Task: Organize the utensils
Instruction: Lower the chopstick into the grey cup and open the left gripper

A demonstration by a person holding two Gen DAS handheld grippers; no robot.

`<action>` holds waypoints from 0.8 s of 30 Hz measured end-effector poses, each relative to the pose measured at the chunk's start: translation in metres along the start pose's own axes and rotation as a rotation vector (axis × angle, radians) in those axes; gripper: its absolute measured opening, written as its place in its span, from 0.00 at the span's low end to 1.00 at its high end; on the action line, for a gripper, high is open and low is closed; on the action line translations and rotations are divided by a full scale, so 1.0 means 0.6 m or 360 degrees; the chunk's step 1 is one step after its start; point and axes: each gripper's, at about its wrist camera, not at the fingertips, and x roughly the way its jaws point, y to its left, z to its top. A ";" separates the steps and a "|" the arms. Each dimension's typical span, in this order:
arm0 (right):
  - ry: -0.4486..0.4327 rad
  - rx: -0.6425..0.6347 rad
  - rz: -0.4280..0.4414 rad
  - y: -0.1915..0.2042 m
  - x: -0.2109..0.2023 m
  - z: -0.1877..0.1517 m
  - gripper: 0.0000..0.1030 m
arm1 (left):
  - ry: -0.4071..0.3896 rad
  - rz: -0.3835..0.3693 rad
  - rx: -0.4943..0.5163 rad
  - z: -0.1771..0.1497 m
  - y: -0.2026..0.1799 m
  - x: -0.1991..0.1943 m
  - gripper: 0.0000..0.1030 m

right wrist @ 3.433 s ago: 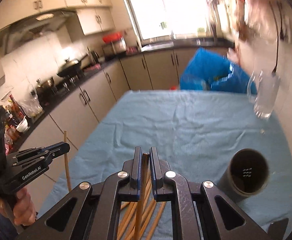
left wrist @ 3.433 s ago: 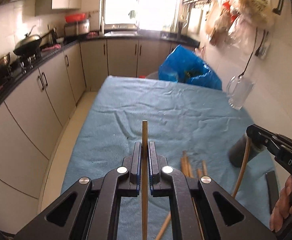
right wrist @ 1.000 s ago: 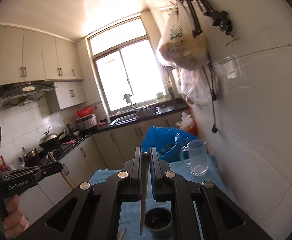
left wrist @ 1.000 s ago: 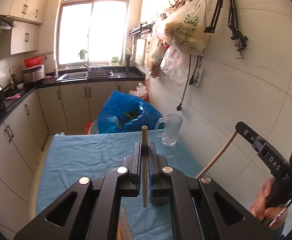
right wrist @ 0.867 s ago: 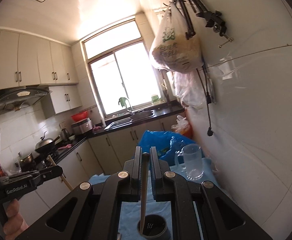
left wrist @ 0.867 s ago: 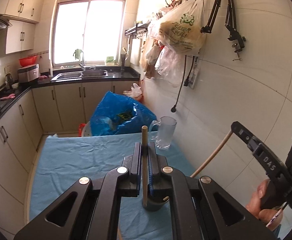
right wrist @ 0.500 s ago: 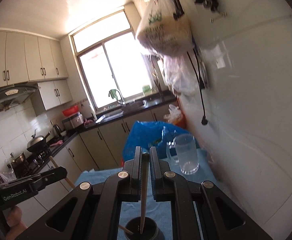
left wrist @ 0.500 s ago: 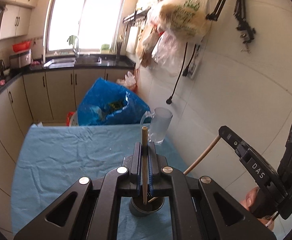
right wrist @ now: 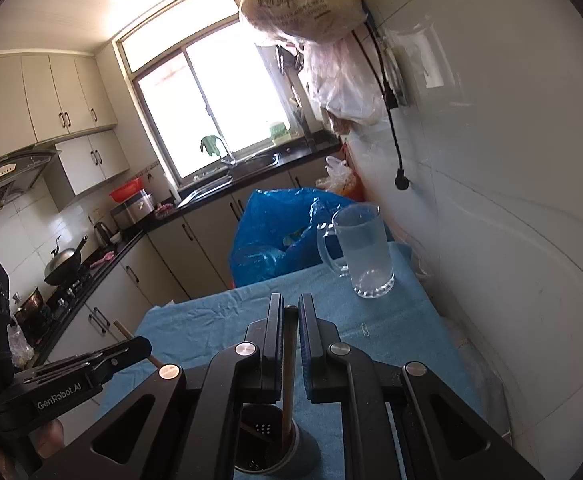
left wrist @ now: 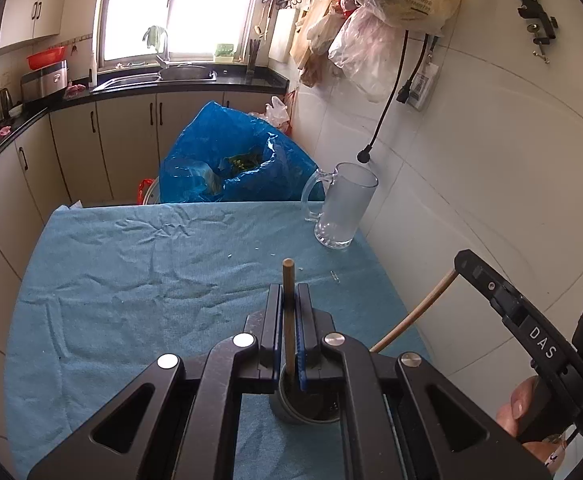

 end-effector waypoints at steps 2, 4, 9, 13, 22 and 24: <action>-0.0003 0.0005 -0.0004 -0.001 -0.001 -0.001 0.09 | -0.0007 0.0004 -0.0001 0.001 -0.001 -0.003 0.05; -0.0010 0.0009 -0.0002 -0.002 -0.008 0.003 0.16 | -0.0012 -0.0002 -0.0005 0.003 -0.001 -0.008 0.07; -0.0077 0.0014 0.0003 0.001 -0.037 0.009 0.27 | -0.0067 -0.0005 -0.0004 0.005 0.000 -0.040 0.14; -0.0167 0.0014 0.0075 0.013 -0.104 0.012 0.27 | -0.0148 -0.0022 -0.0014 -0.001 0.009 -0.095 0.15; -0.0091 -0.0110 0.0245 0.058 -0.160 -0.058 0.34 | -0.0276 0.0125 -0.0039 -0.072 0.078 -0.216 0.27; -0.0012 -0.0160 0.0276 0.072 -0.151 -0.089 0.34 | -0.0238 0.0176 -0.0049 -0.101 0.106 -0.222 0.27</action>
